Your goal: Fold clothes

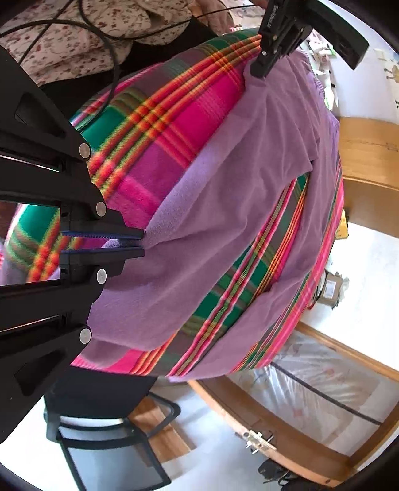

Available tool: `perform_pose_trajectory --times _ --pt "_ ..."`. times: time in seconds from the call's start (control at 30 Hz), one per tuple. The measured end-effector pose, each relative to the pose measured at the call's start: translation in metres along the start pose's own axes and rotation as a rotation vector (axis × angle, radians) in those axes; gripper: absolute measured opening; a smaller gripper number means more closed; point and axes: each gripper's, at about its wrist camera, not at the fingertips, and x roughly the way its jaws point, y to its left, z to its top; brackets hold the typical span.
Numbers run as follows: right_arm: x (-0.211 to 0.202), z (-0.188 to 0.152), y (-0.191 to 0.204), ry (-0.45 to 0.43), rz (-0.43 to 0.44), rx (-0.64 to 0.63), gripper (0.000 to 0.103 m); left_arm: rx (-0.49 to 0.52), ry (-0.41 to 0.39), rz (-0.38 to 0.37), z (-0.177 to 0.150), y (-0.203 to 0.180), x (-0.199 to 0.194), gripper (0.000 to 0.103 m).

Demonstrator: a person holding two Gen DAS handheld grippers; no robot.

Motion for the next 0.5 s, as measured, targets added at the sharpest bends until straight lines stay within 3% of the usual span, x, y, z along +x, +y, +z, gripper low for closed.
perform_pose_trajectory --times 0.5 --pt "0.001 -0.028 0.002 0.055 -0.111 0.027 0.004 -0.005 0.006 -0.042 -0.005 -0.004 0.005 0.004"
